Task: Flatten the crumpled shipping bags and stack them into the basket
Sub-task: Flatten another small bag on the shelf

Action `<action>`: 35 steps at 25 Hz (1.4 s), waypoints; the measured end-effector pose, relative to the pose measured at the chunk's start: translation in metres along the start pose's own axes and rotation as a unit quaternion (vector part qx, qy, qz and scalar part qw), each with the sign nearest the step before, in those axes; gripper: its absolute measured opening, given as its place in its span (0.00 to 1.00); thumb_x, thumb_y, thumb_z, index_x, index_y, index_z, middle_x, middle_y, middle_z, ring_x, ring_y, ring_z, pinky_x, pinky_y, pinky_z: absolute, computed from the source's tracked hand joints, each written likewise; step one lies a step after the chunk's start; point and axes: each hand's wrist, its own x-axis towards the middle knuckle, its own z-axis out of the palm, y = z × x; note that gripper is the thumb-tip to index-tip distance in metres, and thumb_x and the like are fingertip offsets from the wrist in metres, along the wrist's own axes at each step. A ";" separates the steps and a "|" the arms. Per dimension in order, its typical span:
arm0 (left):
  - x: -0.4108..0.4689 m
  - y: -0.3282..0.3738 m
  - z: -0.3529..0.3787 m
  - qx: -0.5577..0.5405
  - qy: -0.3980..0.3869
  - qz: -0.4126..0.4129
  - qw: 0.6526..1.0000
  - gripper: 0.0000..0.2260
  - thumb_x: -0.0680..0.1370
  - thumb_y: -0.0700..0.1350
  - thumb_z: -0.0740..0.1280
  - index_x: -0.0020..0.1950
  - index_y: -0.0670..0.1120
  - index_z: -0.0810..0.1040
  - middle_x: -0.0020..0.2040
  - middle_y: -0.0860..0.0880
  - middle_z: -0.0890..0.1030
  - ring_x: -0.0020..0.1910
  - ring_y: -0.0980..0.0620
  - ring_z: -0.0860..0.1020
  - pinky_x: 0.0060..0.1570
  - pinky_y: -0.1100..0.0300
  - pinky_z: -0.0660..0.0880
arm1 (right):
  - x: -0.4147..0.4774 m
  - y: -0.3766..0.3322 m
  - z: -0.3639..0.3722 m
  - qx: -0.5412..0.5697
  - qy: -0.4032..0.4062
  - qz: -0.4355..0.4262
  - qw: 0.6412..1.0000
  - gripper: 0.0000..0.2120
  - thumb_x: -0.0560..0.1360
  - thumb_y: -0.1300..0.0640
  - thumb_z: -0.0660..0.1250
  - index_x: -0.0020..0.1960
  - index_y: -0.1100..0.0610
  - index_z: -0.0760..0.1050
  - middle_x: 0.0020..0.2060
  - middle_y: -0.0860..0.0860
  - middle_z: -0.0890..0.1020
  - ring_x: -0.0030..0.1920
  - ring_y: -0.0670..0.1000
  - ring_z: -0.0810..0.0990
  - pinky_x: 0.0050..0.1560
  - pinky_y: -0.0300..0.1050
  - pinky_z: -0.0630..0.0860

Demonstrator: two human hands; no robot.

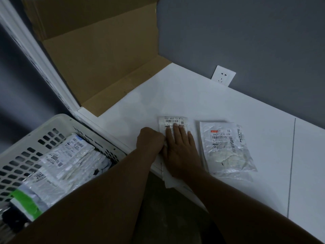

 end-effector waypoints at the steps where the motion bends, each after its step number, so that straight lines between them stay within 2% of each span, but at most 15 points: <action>1: -0.001 0.000 0.001 0.002 -0.001 -0.001 1.000 0.09 0.68 0.43 0.72 0.42 0.38 0.82 0.39 0.40 0.83 0.40 0.39 0.83 0.43 0.46 0.83 | -0.001 0.001 0.000 0.002 0.002 0.000 1.000 0.31 0.82 0.41 0.49 0.80 0.57 0.57 0.80 0.60 0.57 0.80 0.60 0.54 0.78 0.62 0.52; 5: -0.007 0.006 0.003 -0.013 -0.005 -0.002 1.000 0.09 0.70 0.42 0.72 0.45 0.36 0.80 0.42 0.38 0.83 0.43 0.38 0.82 0.45 0.48 0.81 | -0.003 0.001 0.000 0.021 0.023 -0.006 0.999 0.30 0.82 0.44 0.51 0.79 0.58 0.59 0.79 0.61 0.59 0.79 0.61 0.56 0.77 0.63 0.55; 8: -0.013 0.012 0.008 -0.039 -0.032 -0.022 0.998 0.10 0.74 0.40 0.68 0.51 0.33 0.79 0.51 0.34 0.81 0.52 0.36 0.81 0.54 0.47 0.79 | -0.006 0.001 -0.004 0.075 0.062 0.006 0.995 0.29 0.81 0.46 0.52 0.77 0.60 0.65 0.77 0.61 0.64 0.78 0.60 0.61 0.76 0.62 0.58; 12: -0.022 0.018 0.014 -0.045 -0.037 -0.031 0.998 0.16 0.76 0.47 0.65 0.56 0.35 0.79 0.54 0.36 0.81 0.55 0.38 0.79 0.59 0.47 0.77 | -0.007 0.000 -0.008 0.113 0.107 0.009 0.988 0.28 0.80 0.48 0.55 0.73 0.65 0.69 0.73 0.63 0.70 0.75 0.61 0.67 0.75 0.61 0.62; 15: -0.025 0.022 0.012 -0.075 -0.037 -0.054 0.995 0.12 0.76 0.41 0.66 0.56 0.35 0.79 0.53 0.36 0.82 0.54 0.38 0.81 0.56 0.49 0.78 | -0.006 -0.001 -0.006 0.122 0.111 0.010 0.986 0.29 0.79 0.48 0.55 0.73 0.65 0.70 0.73 0.64 0.70 0.74 0.62 0.67 0.75 0.62 0.62; 18: -0.028 0.028 0.002 -0.135 -0.072 -0.070 0.986 0.13 0.79 0.40 0.64 0.63 0.39 0.78 0.52 0.43 0.82 0.57 0.44 0.80 0.47 0.62 0.77 | -0.004 0.000 -0.006 0.120 0.104 0.001 0.987 0.28 0.79 0.48 0.54 0.71 0.65 0.71 0.71 0.64 0.72 0.73 0.64 0.69 0.74 0.64 0.63; 19: -0.029 0.028 -0.003 -0.134 -0.090 -0.057 0.985 0.15 0.79 0.41 0.65 0.65 0.40 0.77 0.55 0.45 0.81 0.56 0.46 0.80 0.47 0.64 0.76 | -0.003 -0.002 -0.008 0.121 0.091 0.000 0.989 0.29 0.78 0.47 0.53 0.71 0.65 0.71 0.71 0.65 0.71 0.73 0.64 0.68 0.74 0.64 0.63; 21: -0.028 0.024 -0.009 -0.231 -0.088 -0.085 0.965 0.16 0.78 0.39 0.65 0.66 0.38 0.75 0.57 0.44 0.81 0.44 0.49 0.80 0.39 0.64 0.77 | -0.002 -0.009 -0.021 0.140 0.050 0.017 0.989 0.33 0.77 0.44 0.50 0.73 0.64 0.69 0.73 0.65 0.69 0.74 0.65 0.67 0.75 0.64 0.61; 22: -0.025 0.021 -0.011 -0.221 -0.100 -0.067 0.968 0.15 0.78 0.38 0.65 0.64 0.36 0.75 0.54 0.43 0.82 0.39 0.49 0.79 0.35 0.63 0.77 | 0.000 -0.011 -0.030 0.150 0.034 0.031 0.988 0.35 0.76 0.43 0.49 0.74 0.64 0.68 0.73 0.65 0.69 0.74 0.65 0.66 0.74 0.64 0.61; 23: -0.026 0.022 -0.017 -0.229 -0.099 -0.069 0.966 0.15 0.77 0.36 0.67 0.63 0.34 0.76 0.51 0.42 0.82 0.38 0.49 0.78 0.35 0.60 0.77 | 0.002 -0.013 -0.041 0.153 0.032 0.046 0.987 0.35 0.76 0.42 0.51 0.74 0.63 0.67 0.73 0.64 0.68 0.73 0.65 0.66 0.73 0.63 0.63; 25: -0.029 0.026 -0.031 -0.256 -0.141 -0.065 0.954 0.17 0.75 0.34 0.69 0.62 0.32 0.77 0.49 0.38 0.82 0.43 0.43 0.80 0.41 0.54 0.79 | 0.005 -0.015 -0.070 0.179 0.047 0.102 0.977 0.34 0.77 0.39 0.58 0.74 0.61 0.65 0.71 0.63 0.68 0.70 0.64 0.68 0.69 0.62 0.68; 27: -0.040 0.038 -0.045 -0.300 -0.183 -0.033 0.936 0.16 0.74 0.35 0.71 0.62 0.35 0.79 0.52 0.36 0.83 0.47 0.40 0.82 0.44 0.50 0.80 | 0.006 -0.016 -0.110 0.280 0.039 0.201 0.938 0.34 0.74 0.38 0.69 0.69 0.60 0.66 0.66 0.60 0.71 0.66 0.61 0.72 0.64 0.59 0.74; 29: -0.054 0.049 -0.057 -0.336 -0.194 -0.006 0.922 0.16 0.73 0.36 0.73 0.61 0.38 0.81 0.52 0.38 0.84 0.49 0.39 0.83 0.49 0.46 0.81 | 0.005 -0.014 -0.145 0.437 0.017 0.285 0.853 0.28 0.70 0.47 0.78 0.59 0.58 0.68 0.60 0.58 0.77 0.57 0.57 0.80 0.56 0.55 0.80; 31: -0.066 0.054 -0.062 -0.360 -0.224 0.000 0.905 0.17 0.73 0.38 0.74 0.62 0.40 0.81 0.55 0.39 0.84 0.55 0.39 0.82 0.55 0.43 0.79 | 0.002 -0.008 -0.167 0.539 0.022 0.312 0.782 0.22 0.67 0.57 0.81 0.52 0.60 0.72 0.51 0.58 0.84 0.47 0.57 0.85 0.50 0.56 0.83; 35: -0.081 0.056 -0.068 -0.415 -0.283 -0.006 0.865 0.14 0.79 0.39 0.64 0.65 0.39 0.78 0.60 0.38 0.82 0.60 0.38 0.79 0.56 0.45 0.78 | -0.008 0.004 -0.178 0.599 0.053 0.323 0.731 0.20 0.66 0.65 0.80 0.54 0.63 0.77 0.45 0.58 0.86 0.42 0.57 0.87 0.44 0.58 0.85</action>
